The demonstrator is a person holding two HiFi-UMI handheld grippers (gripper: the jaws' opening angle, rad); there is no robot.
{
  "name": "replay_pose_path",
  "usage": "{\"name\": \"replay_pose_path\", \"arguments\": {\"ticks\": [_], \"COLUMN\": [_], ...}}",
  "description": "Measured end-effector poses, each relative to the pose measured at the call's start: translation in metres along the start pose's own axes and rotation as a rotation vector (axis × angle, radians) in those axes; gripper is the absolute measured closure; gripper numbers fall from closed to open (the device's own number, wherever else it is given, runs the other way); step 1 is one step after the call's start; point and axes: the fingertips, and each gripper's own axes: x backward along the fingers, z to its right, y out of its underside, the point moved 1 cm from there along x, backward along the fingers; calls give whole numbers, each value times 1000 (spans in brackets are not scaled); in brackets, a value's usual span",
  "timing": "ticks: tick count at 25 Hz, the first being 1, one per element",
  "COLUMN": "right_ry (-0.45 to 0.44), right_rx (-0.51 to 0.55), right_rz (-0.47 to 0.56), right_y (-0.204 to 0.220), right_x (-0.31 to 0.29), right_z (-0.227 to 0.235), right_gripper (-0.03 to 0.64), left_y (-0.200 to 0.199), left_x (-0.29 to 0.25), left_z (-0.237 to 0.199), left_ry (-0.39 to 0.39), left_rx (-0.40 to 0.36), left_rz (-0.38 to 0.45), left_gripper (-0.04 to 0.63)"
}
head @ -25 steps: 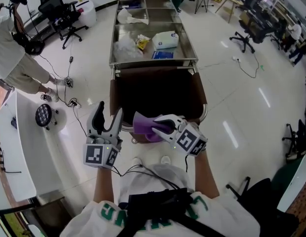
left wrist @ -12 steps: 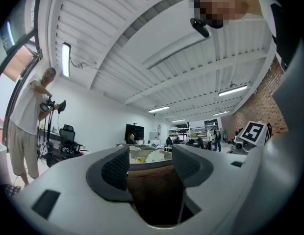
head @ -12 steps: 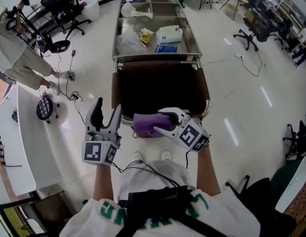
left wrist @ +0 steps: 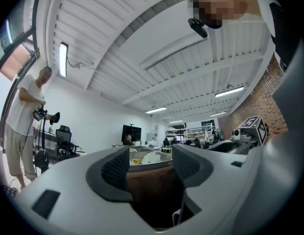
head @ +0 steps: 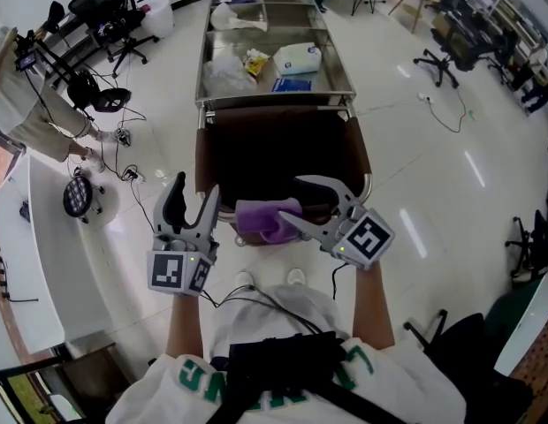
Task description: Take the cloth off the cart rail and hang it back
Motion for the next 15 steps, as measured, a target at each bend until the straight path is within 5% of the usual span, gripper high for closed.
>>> {"name": "replay_pose_path", "arguments": {"ticks": [7,11,15], "right_ry": [274,362,419], "right_rx": [77,98,116], "right_rz": [360,446,426], "right_y": [-67,-88,-86], "right_x": [37,56,58], "right_z": [35,37,40], "right_gripper": [345,348,353], "left_y": [-9,-19,-17], "left_x": [-5,-3,-2], "left_z": [16,23,25], "left_ry": [36,46,46], "left_rx": [-10,-15,-20], "left_rz": [15,39,36], "left_gripper": [324,325,325]}}
